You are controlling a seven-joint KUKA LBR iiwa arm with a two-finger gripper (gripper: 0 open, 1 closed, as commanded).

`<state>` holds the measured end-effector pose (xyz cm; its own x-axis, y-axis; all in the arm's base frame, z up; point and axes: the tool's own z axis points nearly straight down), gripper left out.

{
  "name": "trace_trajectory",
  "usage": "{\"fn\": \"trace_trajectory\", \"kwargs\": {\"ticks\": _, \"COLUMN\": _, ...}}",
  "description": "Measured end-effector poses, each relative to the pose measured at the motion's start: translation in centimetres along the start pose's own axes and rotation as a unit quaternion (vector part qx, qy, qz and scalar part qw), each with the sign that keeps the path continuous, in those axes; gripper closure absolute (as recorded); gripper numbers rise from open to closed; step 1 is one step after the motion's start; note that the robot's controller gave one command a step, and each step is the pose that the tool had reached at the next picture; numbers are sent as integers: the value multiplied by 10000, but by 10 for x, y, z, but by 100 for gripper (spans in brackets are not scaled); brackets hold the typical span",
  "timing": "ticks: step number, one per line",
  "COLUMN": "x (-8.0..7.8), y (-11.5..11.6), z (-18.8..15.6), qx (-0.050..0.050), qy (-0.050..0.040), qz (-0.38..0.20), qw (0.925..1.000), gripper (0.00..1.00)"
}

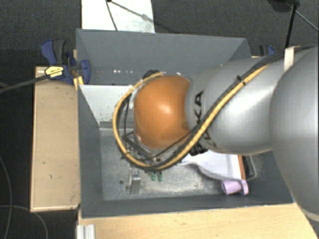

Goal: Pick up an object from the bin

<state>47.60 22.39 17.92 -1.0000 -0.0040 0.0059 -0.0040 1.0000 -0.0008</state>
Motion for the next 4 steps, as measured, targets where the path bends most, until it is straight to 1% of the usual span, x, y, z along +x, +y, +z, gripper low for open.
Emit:
{"fn": "trace_trajectory", "kwargs": {"ticks": 1, "x": -2, "y": -1, "z": -5, "qx": -10, "qy": -36, "qz": 25, "qw": 10000, "gripper": 0}}
{"fn": "trace_trajectory", "kwargs": {"ticks": 2, "x": -8, "y": -17, "z": 31, "qx": -18, "qy": -62, "qz": -410, "qw": 9991, "gripper": 0}}
{"fn": "trace_trajectory", "kwargs": {"ticks": 3, "x": -34, "y": -58, "z": 89, "qx": -13, "qy": -64, "qz": -696, "qw": 9976, "gripper": 0}}
{"fn": "trace_trajectory", "kwargs": {"ticks": 4, "x": -34, "y": -80, "z": 107, "qx": 11, "qy": 13, "qz": -537, "qw": 9986, "gripper": 0}}
